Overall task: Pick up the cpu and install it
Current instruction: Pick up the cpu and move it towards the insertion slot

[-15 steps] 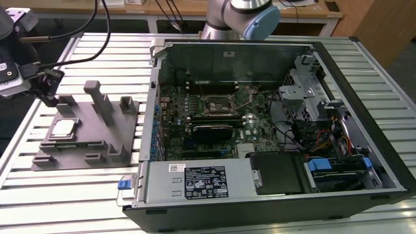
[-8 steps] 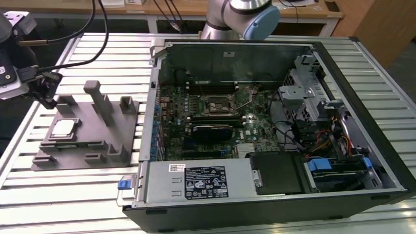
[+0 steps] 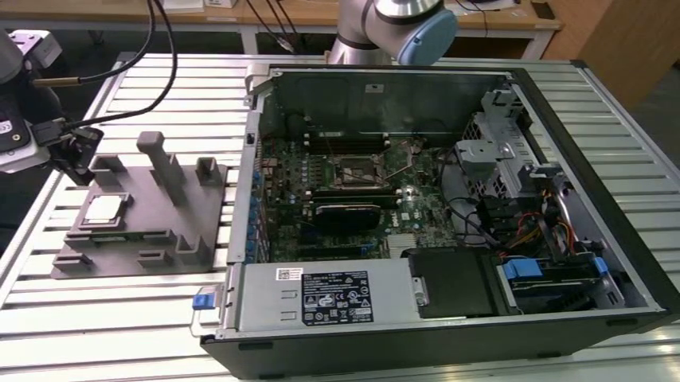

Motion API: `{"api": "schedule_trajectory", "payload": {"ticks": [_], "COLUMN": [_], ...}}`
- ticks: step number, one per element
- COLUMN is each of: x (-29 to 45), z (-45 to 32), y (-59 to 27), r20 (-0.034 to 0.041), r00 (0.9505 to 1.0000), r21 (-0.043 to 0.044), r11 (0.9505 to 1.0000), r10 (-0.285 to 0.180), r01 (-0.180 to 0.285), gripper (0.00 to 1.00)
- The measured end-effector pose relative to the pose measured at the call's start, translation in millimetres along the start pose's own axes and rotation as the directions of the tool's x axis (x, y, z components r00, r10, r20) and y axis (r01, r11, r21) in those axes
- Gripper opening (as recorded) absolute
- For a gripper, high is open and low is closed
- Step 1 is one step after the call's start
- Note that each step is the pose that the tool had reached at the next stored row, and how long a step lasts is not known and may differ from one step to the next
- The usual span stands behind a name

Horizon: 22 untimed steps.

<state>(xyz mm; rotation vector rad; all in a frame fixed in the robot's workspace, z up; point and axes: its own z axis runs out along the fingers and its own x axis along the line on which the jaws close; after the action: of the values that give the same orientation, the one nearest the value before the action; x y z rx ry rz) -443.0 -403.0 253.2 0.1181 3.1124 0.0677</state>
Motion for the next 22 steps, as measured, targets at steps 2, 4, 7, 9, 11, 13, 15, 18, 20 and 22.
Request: {"api": "schedule_trajectory", "payload": {"ticks": [2,4,7,9,11,13,15,18,20,22], "x": [0.1,0.2,0.5,0.8,1.3,1.9,2.8,3.6,3.7,3.7], "z": [3.2,6.1,10.8,13.9,16.8,19.3,22.1,26.6,29.3,31.6], "y": [-0.8,-1.5,-2.8,-3.6,-4.0,-4.7,-5.3,-5.9,-6.2,-6.3], "r20": [0.0,0.0,0.0,-0.0001,0.0,-0.0003,-0.0002,-0.0002,-0.0004,-0.0004], "r00": [1.0,1.0,1.0,1.0,1.0,1.0,1.0,1.0,1.0,1.0], "r21": [0.0,0.0,0.0001,0.0001,0.0,0.0,-0.0001,-0.0002,-0.0001,-0.0001], "r11": [1.0,1.0,1.0,1.0,1.0,1.0,1.0,1.0,1.0,1.0], "r10": [0.0,0.0,0.0,-0.001,-0.001,-0.003,-0.004,-0.005,-0.006,-0.007], "r01": [0.0,0.0,0.0,0.001,0.001,0.003,0.004,0.005,0.006,0.007], "gripper": [0.11,0.11,0.11,0.11,0.11,0.11,0.11,0.11,0.11,0.11]}}
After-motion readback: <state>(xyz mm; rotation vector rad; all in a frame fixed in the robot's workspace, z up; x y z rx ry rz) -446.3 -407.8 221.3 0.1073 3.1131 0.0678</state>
